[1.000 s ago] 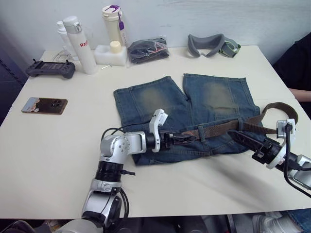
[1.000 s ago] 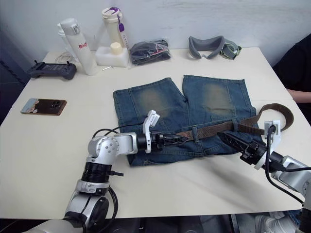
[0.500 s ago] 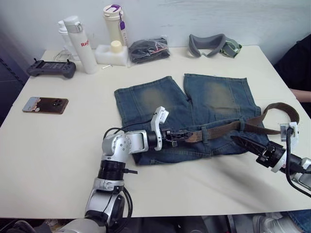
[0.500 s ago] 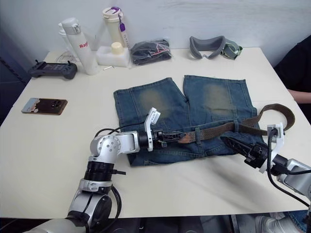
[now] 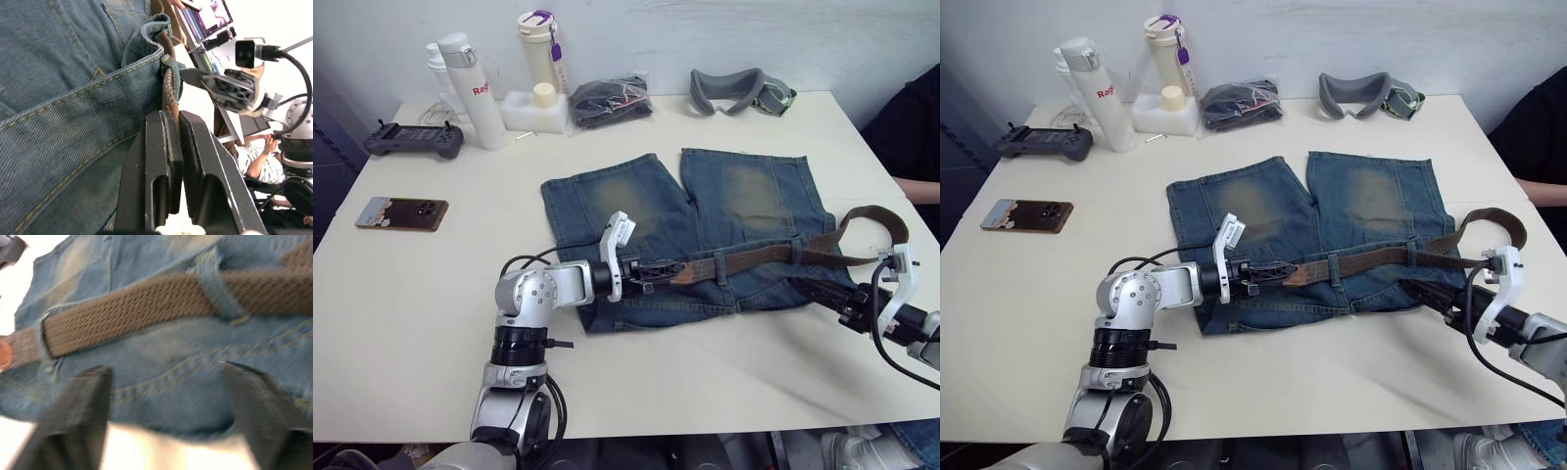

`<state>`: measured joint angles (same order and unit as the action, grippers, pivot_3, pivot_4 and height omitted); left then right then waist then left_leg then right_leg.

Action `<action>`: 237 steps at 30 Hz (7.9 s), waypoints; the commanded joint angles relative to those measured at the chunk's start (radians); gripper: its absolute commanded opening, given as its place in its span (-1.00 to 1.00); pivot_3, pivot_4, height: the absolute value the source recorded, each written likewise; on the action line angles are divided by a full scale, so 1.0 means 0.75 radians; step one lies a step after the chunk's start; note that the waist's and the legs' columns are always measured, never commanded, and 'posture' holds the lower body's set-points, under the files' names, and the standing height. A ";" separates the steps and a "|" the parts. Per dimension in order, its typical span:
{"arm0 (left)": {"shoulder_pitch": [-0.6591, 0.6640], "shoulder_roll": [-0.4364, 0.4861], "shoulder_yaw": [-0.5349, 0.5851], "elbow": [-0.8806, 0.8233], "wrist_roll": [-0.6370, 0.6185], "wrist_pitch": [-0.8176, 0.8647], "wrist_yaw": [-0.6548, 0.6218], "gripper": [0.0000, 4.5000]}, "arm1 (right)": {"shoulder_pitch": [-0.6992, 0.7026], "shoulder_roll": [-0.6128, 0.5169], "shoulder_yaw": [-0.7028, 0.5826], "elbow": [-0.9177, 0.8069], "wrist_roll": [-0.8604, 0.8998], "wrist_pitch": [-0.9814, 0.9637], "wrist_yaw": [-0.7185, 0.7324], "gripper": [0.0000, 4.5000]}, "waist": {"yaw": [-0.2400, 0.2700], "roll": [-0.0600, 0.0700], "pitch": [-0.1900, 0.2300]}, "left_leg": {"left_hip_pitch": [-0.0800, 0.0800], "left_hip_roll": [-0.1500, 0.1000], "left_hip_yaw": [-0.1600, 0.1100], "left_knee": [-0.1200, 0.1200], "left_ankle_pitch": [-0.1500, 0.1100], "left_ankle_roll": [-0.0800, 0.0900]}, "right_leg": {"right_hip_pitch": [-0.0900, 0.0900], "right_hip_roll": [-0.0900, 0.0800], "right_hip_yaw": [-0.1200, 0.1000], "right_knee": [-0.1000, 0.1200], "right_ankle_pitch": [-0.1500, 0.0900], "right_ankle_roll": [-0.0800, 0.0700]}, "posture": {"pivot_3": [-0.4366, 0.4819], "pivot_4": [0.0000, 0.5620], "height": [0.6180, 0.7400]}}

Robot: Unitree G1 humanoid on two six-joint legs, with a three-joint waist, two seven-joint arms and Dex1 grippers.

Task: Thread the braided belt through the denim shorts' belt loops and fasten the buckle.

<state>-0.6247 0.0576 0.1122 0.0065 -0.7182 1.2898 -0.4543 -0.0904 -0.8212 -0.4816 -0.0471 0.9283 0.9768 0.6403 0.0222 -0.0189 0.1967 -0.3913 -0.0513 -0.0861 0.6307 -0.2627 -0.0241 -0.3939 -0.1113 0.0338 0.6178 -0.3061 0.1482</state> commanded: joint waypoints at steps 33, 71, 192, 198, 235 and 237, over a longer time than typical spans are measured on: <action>0.104 0.634 0.122 -0.068 -0.087 -0.098 -0.297 1.00 | -0.017 -0.141 0.191 -0.089 -0.366 -0.320 0.345 -0.12 | -0.031 -0.001 0.000 | -0.001 0.003 -0.009 -0.005 0.000 0.000 | 0.000 0.000 -0.001 -0.011 0.008 -0.003 | -0.05 -0.47 1.00; 0.211 0.585 -0.031 -0.299 -0.072 -0.279 -0.353 1.00 | -0.548 -0.229 0.626 0.836 -1.287 -1.210 0.103 -0.99 | -0.032 0.002 0.002 | -0.002 0.000 0.004 -0.004 0.003 0.000 | 0.001 -0.002 0.000 -0.015 0.011 0.000 | -0.05 -0.47 1.00; 0.186 0.183 0.024 -0.241 -0.011 -0.009 -0.003 0.03 | -0.154 0.760 0.348 -0.293 0.121 0.023 -0.507 0.62 | -0.060 0.006 0.004 | 0.000 0.022 0.016 -0.002 -0.006 -0.003 | -0.020 0.022 0.022 0.005 0.010 -0.014 | -0.05 -0.47 1.00; 0.194 0.170 0.035 -0.231 -0.021 0.005 0.021 -0.99 | -0.156 0.762 0.342 -0.297 0.132 0.022 -0.526 0.62 | -0.057 0.006 0.004 | 0.000 0.022 0.017 -0.002 -0.006 -0.003 | -0.019 0.021 0.022 0.005 0.010 -0.014 | -0.05 -0.47 1.00; 0.200 0.325 0.123 -0.262 -0.187 0.042 -0.022 -0.99 | -0.115 0.329 0.463 -0.470 -0.059 -0.153 -0.162 0.62 | -0.030 0.005 0.005 | -0.003 0.021 0.021 -0.001 -0.005 -0.004 | -0.020 0.021 0.019 0.004 0.010 -0.013 | -0.05 -0.47 1.00; 0.204 0.327 0.111 -0.255 -0.179 0.036 -0.026 -0.99 | -0.137 0.363 0.338 -0.482 0.178 -0.090 -0.156 0.62 | -0.035 0.005 0.005 | -0.003 0.021 0.022 -0.001 -0.004 -0.005 | -0.020 0.021 0.020 0.004 0.010 -0.013 | -0.05 -0.47 1.00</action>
<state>-0.4624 0.3027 0.1967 -0.1507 -0.8353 1.3294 -0.4693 -0.1723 -0.5557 -0.1612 -0.3492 0.9560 0.9165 0.4943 -0.0040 -0.0148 0.2002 -0.3931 -0.0353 -0.0698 0.6296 -0.2660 -0.0276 -0.4090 -0.0953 0.0486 0.6208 -0.2986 0.1384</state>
